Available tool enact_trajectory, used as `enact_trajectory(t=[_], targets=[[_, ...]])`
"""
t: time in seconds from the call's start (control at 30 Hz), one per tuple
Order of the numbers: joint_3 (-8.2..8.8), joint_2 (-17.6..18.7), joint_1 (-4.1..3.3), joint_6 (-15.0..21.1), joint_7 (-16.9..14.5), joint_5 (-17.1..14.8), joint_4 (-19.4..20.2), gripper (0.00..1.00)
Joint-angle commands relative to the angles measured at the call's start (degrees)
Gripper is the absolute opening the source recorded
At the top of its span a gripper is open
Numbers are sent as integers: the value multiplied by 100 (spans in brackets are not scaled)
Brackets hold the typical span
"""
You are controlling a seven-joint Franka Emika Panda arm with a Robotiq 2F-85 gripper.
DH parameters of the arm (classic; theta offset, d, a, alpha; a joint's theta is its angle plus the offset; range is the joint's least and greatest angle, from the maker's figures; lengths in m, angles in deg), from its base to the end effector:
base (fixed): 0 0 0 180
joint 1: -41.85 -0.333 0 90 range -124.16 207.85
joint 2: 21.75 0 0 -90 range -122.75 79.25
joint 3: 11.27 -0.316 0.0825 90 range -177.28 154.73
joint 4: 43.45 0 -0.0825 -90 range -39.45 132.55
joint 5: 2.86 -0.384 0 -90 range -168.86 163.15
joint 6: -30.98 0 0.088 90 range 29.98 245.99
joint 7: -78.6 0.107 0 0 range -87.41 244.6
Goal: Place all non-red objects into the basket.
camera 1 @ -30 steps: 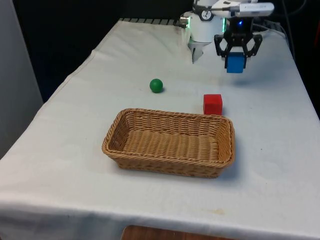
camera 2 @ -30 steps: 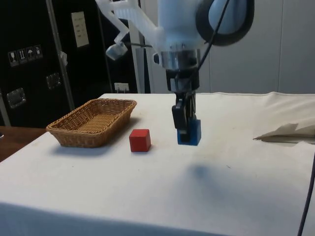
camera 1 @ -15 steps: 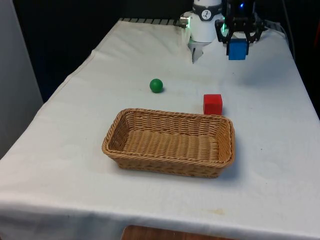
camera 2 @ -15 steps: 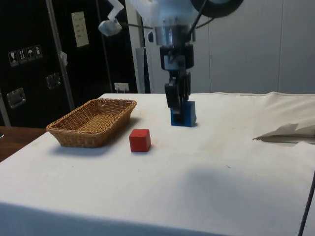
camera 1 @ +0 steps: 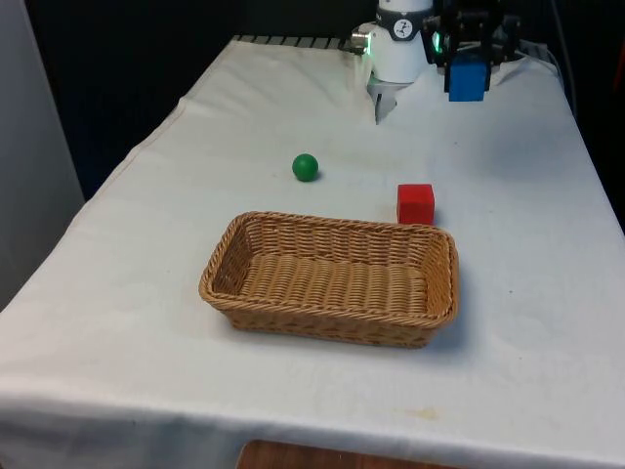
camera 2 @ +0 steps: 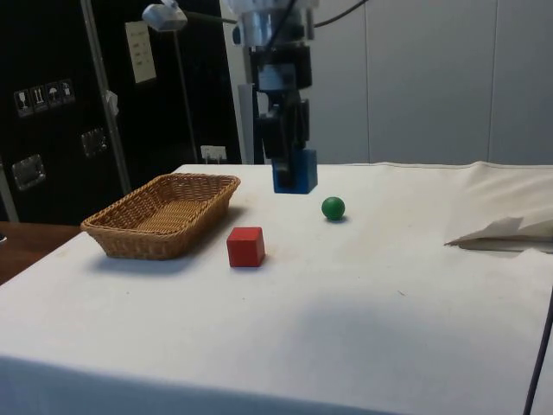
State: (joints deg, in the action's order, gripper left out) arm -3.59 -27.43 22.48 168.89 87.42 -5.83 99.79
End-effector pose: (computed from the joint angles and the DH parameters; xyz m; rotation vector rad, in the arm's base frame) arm 0.4498 0.0939 0.3210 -3.0933 -0.0191 0.0057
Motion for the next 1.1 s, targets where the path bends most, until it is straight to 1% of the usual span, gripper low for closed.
enact_trajectory(t=[0.0, 0.03, 0.1, 0.3, 0.33, 0.37, 0.57, 0.6, 0.63, 0.67, 0.77, 0.8, 0.83, 0.87, 1.0, 1.03, 1.07], targets=[[6, 46, 0, -29, -11, -6, -69, 2], [40, 201, -6, -138, -115, -103, -286, 2], [46, 252, -6, -155, -138, -115, -350, 2], [97, 613, 6, -264, -264, -201, -802, 2], [92, 567, 0, -195, -201, -120, -739, 2], [109, 739, 6, -281, -292, -206, -940, 2], [138, 1066, 17, -355, -321, -206, -1318, 2], [138, 1049, 6, -286, -258, -132, -1283, 2], [143, 1129, 23, -372, -332, -206, -1392, 2], [155, 1232, 29, -401, -350, -206, -1524, 2], [201, 1387, 46, -464, -395, -201, -1730, 2], [212, 1438, 46, -487, -413, -201, -1799, 2], [241, 1473, 29, -441, -367, -132, -1833, 2], [246, 1541, 63, -533, -453, -206, -1937, 2], [321, 1730, 86, -636, -539, -206, -2194, 2], [361, 1816, 92, -682, -573, -212, -2315, 2], [361, 1816, 92, -682, -573, -212, -2315, 2]])
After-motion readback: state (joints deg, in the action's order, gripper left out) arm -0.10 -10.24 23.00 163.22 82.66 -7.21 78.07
